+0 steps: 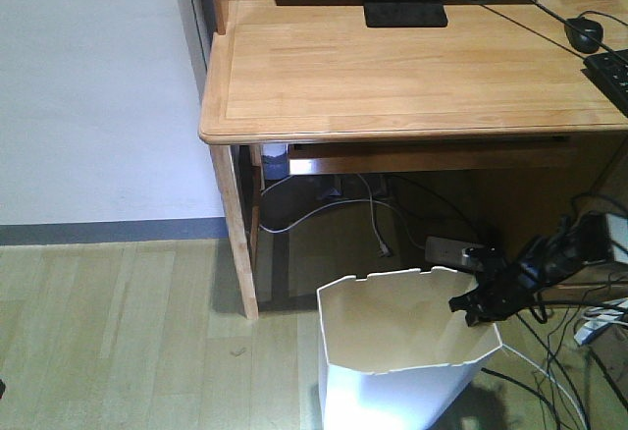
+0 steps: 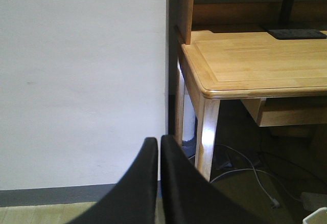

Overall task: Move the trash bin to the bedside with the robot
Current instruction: 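Close the right gripper on the bin rim nearest the robot's right side, then lift and drag the bin out from under the desk with the right gripper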

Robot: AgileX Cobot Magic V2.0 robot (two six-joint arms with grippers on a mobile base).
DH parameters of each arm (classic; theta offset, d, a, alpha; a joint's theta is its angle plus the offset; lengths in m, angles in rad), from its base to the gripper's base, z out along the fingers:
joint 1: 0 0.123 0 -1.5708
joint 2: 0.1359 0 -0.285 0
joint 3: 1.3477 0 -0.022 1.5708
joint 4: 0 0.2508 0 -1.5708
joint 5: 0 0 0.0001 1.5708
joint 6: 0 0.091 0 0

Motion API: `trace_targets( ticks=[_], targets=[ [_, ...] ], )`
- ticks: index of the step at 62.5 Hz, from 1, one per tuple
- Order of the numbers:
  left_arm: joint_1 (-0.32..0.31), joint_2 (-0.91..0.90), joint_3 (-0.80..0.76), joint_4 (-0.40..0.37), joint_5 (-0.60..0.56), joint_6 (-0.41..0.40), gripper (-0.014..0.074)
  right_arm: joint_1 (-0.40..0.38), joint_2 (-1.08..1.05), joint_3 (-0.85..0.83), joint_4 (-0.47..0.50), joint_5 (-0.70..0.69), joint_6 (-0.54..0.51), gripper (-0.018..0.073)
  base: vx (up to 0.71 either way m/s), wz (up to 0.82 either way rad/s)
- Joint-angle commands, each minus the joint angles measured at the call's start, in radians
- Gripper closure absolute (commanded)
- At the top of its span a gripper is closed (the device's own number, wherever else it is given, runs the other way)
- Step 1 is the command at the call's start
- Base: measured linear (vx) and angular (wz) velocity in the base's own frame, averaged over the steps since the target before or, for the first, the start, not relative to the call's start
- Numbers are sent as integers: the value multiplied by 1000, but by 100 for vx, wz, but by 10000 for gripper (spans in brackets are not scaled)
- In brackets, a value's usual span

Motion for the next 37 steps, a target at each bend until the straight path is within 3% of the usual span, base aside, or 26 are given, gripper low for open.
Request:
trace_targets(
  ticks=[1, 15, 37],
  targets=[
    [-6, -14, 19, -3, -69, -4, 602, -37, -164, 62, 226, 94, -128, 565, 0, 0],
    [-6, -14, 19, -3, -69, -4, 602, -67, -331, 282, 460, 120, -411, 564, 0, 0],
    [-6, -14, 19, -3, -69, -4, 602, -67, -606, 595, 523, 121, -522, 564, 0, 0]
  ],
)
